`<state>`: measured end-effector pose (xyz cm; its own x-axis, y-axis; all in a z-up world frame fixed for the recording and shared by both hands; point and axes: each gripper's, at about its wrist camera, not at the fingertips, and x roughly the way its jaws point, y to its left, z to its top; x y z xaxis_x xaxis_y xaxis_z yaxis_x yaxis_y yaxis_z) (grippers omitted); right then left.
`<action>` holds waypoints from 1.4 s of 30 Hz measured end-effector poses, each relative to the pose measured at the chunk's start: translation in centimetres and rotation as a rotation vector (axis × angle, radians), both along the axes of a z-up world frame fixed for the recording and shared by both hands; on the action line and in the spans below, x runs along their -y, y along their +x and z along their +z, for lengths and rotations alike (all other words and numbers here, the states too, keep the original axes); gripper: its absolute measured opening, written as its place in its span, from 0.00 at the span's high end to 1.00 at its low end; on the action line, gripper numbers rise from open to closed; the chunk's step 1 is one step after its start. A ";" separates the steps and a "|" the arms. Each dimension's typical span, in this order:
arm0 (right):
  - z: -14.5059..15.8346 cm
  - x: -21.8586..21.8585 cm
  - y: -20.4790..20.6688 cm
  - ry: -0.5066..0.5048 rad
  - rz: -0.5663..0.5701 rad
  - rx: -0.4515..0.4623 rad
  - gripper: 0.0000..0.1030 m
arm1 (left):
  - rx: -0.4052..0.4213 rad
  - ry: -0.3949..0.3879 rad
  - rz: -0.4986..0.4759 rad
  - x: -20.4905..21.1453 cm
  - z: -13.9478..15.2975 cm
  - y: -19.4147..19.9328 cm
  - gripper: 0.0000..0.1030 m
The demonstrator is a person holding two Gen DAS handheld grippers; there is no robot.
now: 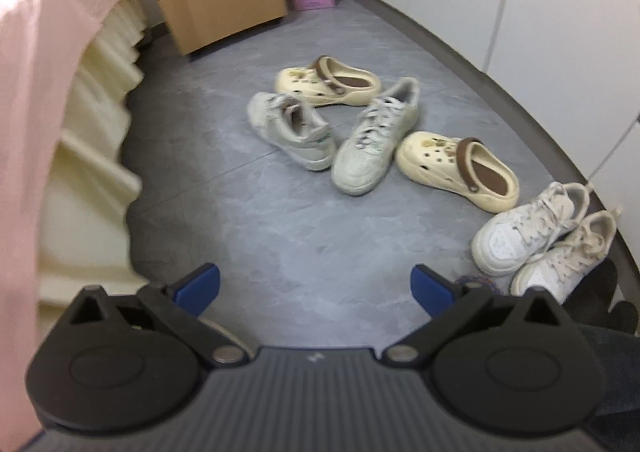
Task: Organize scattered shoes
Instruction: 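Move the left tool toward the cream clog with brown strap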
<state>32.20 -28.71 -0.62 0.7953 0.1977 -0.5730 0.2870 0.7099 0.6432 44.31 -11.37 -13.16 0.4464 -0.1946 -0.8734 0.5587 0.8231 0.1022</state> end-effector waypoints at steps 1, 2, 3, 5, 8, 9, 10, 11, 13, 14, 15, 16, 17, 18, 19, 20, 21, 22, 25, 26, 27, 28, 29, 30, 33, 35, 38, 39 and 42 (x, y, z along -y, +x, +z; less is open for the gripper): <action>0.3 -0.2 0.0 0.001 -0.007 0.009 0.00 | 0.005 -0.006 -0.042 0.9 -0.7 0.2 0.01; 0.6 -0.5 -0.1 0.002 -0.013 0.019 0.00 | 0.018 -0.003 -0.096 1.8 -1.6 0.4 0.01; 0.9 -0.7 -0.1 0.002 -0.020 0.028 0.00 | 0.032 0.000 -0.150 2.7 -2.6 0.7 0.01; 1.5 -1.1 -0.2 0.004 -0.033 0.047 0.00 | 0.048 0.020 -0.251 4.5 -4.6 0.9 0.01; 2.4 -1.6 0.6 0.021 -0.071 0.080 0.00 | 0.022 0.029 -0.340 5.9 -7.8 3.1 0.00; 2.5 -1.5 1.0 0.041 -0.074 0.092 0.00 | 0.004 0.044 -0.365 6.4 -8.8 4.0 0.01; 2.7 -1.3 1.6 0.066 -0.072 0.106 0.00 | 0.000 0.059 -0.388 6.8 -9.6 4.9 0.01; 2.7 -1.1 2.3 0.085 -0.068 0.116 0.00 | -0.003 0.073 -0.411 7.2 -10.4 5.8 0.01; 2.9 -0.5 4.1 0.108 -0.061 0.113 0.00 | 0.004 0.107 -0.465 8.3 -12.0 7.0 0.01; 2.9 -0.2 5.0 0.118 -0.063 0.115 0.00 | 0.014 0.126 -0.501 8.8 -12.5 7.7 0.01; 2.9 0.2 5.9 0.128 -0.067 0.117 0.00 | 0.025 0.142 -0.546 9.6 -13.1 8.1 0.01; 2.9 0.6 6.6 0.120 -0.071 0.122 0.00 | 0.035 0.157 -0.590 10.5 -13.7 8.6 0.01; 2.9 1.0 7.3 0.109 -0.075 0.127 0.00 | 0.045 0.173 -0.635 11.3 -14.4 9.0 0.01; 2.8 1.4 8.2 0.095 -0.083 0.126 0.00 | 0.056 0.189 -0.680 12.1 -15.0 9.5 0.01; 2.5 2.0 9.1 0.087 -0.096 0.121 0.00 | 0.066 0.205 -0.724 12.9 -15.6 9.9 0.01; 2.1 2.8 10.1 0.090 -0.111 0.111 0.00 | 0.076 0.221 -0.769 13.7 -16.2 10.4 0.01; 1.7 3.6 11.1 0.094 -0.127 0.100 0.00 | 0.087 0.237 -0.814 14.5 -16.8 10.8 0.01; 1.3 4.3 12.1 0.099 -0.143 0.090 0.00 | 0.097 0.252 -0.858 15.3 -17.4 11.3 0.00; 0.2 5.1 14.3 0.119 -0.160 0.064 0.00 | 0.129 0.300 -0.992 17.7 -19.3 12.6 0.00; -0.2 5.3 15.1 0.126 -0.166 0.056 0.00 | 0.140 0.316 -1.037 18.5 -19.9 13.1 0.00; -0.6 5.5 15.8 0.133 -0.171 0.047 0.00 | 0.151 0.332 -1.081 19.3 -20.5 13.5 0.00; -0.9 5.7 16.5 0.140 -0.176 0.039 0.00 | 0.161 0.348 -1.126 20.1 -21.1 14.0 0.00; -1.3 6.0 17.3 0.146 -0.181 0.030 0.00 | 0.172 0.364 -1.169 20.9 -21.8 14.4 0.00; -1.7 6.2 18.0 0.153 -0.187 0.022 0.00 | 0.182 0.374 -1.204 21.7 -22.7 14.6 0.00; -2.8 6.9 20.2 0.174 -0.202 -0.003 0.00 | 0.194 0.382 -1.303 23.1 -24.7 15.2 0.01; -3.6 7.3 21.7 0.187 -0.213 -0.020 0.00 | 0.181 0.378 -1.365 23.5 -25.5 15.2 0.01; -4.7 8.0 23.9 0.208 -0.228 -0.046 0.00 | 0.174 0.368 -1.476 24.1 -26.8 15.1 0.00; -5.1 8.2 24.7 0.214 -0.233 -0.054 0.00 | 0.180 0.363 -1.499 24.4 -27.1 15.1 0.00; -6.2 8.9 26.9 0.235 -0.249 -0.080 0.00 | 0.154 0.356 -1.526 25.4 -28.2 15.3 0.00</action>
<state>59.11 -37.58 -6.84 0.7904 0.1370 -0.5970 0.4885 0.4470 0.7493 59.63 -36.81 -41.36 0.1146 -0.3290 -0.9374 0.7736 -0.5624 0.2920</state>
